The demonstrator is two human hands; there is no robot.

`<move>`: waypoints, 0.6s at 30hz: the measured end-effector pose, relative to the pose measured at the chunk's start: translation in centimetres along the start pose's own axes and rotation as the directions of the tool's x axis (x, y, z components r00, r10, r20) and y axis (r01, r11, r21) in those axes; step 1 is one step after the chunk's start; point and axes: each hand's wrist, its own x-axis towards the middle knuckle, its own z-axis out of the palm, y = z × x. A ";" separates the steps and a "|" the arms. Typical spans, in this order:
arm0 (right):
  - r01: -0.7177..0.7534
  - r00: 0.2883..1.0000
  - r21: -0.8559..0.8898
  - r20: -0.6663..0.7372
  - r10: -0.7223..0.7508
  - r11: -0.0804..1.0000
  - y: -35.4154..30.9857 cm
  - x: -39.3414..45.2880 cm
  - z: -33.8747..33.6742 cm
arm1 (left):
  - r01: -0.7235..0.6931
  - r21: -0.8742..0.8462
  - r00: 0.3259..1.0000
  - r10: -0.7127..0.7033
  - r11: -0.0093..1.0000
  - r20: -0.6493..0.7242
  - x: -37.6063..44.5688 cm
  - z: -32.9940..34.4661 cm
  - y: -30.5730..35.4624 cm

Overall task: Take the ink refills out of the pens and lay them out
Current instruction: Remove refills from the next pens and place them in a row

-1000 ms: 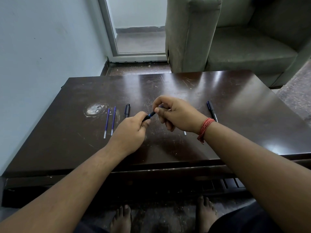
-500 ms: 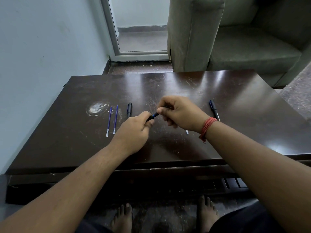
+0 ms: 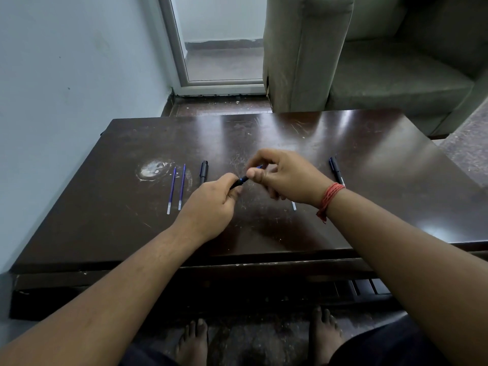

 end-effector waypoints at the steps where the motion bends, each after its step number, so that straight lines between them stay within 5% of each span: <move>1: 0.008 1.000 0.041 0.015 -0.008 0.999 0.1 0.0 -0.2 | 0.000 -0.008 1.000 0.000 1.000 -0.002 0.0 0.0 0.0; 7: -0.006 1.000 -0.094 -0.011 0.005 0.996 0.0 0.3 0.5 | -0.002 0.013 1.000 0.002 1.000 0.002 -0.1 0.1 0.0; 13: 0.039 0.999 0.034 0.025 -0.040 0.999 0.5 0.1 0.0 | -0.008 -0.004 1.000 0.008 1.000 0.000 0.0 0.1 0.0; 18: 0.107 0.993 -0.194 -0.031 -0.115 0.975 0.6 0.5 0.6 | -0.004 0.027 1.000 0.004 1.000 -0.010 -0.1 0.2 0.0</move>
